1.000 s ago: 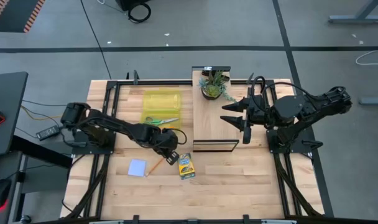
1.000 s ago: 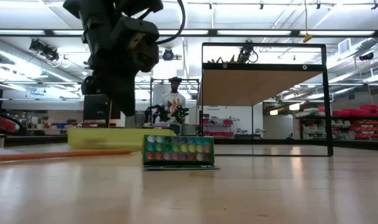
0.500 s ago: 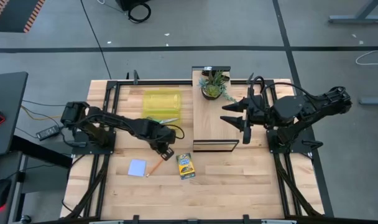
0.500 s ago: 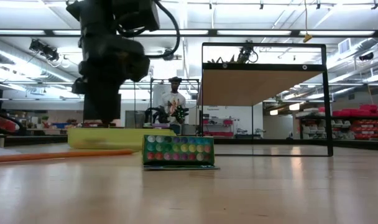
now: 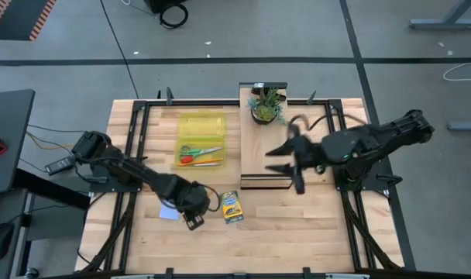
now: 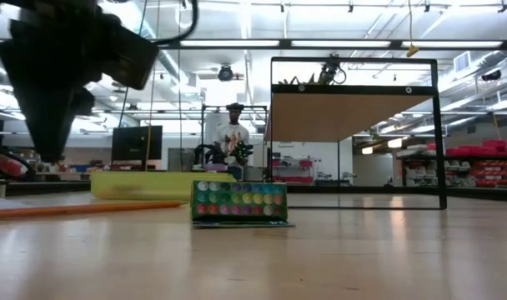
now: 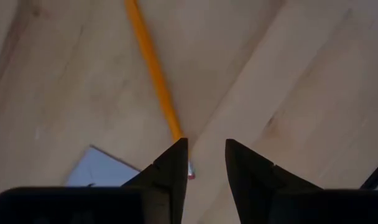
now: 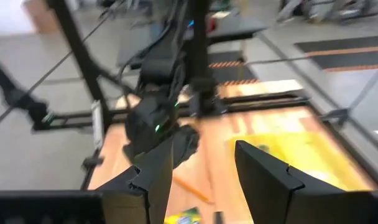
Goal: Pack school essentials
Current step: Put the orange pencil into the yellow supply box
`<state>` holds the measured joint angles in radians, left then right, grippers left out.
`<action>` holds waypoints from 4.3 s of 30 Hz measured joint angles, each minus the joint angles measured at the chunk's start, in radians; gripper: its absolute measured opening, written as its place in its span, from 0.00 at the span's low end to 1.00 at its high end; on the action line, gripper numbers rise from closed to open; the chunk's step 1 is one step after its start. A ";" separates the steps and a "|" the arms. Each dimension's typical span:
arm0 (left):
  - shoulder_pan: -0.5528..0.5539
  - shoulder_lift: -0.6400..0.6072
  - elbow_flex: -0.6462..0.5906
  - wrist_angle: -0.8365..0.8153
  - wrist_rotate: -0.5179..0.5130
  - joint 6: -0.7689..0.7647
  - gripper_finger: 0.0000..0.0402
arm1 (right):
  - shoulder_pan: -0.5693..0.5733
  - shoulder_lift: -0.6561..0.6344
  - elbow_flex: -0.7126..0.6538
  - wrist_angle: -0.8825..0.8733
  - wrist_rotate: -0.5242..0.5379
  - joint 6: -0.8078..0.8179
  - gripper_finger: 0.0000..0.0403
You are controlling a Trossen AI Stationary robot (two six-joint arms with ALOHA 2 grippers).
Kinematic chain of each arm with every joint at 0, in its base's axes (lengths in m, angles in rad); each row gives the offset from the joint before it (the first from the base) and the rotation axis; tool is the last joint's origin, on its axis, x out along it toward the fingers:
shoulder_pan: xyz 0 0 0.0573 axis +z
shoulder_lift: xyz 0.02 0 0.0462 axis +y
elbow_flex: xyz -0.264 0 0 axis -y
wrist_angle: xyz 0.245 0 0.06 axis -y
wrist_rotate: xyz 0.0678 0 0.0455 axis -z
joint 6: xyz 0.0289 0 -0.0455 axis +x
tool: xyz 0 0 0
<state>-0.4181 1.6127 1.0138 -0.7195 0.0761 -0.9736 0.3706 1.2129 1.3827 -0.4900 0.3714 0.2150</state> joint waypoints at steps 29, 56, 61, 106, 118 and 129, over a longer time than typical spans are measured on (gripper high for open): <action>-0.267 0.000 0.000 0.027 -0.129 -0.196 0.19 | -0.256 0.530 0.164 0.021 -0.588 -0.157 0.41; -0.189 0.162 -0.067 0.070 -0.622 -0.430 0.37 | -0.078 0.596 0.332 -0.209 -0.304 -0.091 0.33; -0.183 0.156 -0.134 0.216 -0.633 -0.425 0.31 | -0.061 0.570 0.332 -0.220 -0.304 -0.078 0.33; -0.195 0.220 -0.132 0.506 -0.601 -0.299 0.28 | -0.058 0.531 0.331 -0.270 -0.294 -0.054 0.33; -0.293 0.162 -0.135 0.461 -0.462 -0.190 0.08 | -0.060 0.474 0.332 -0.265 -0.277 -0.065 0.33; -0.332 0.153 -0.128 0.494 -0.356 -0.102 0.10 | 0.021 0.475 0.316 -0.181 -0.314 -0.058 0.33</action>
<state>-0.7502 1.7654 0.8854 -0.2251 -0.2797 -1.0759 0.3913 1.6882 1.6988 -0.6714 0.0578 0.1573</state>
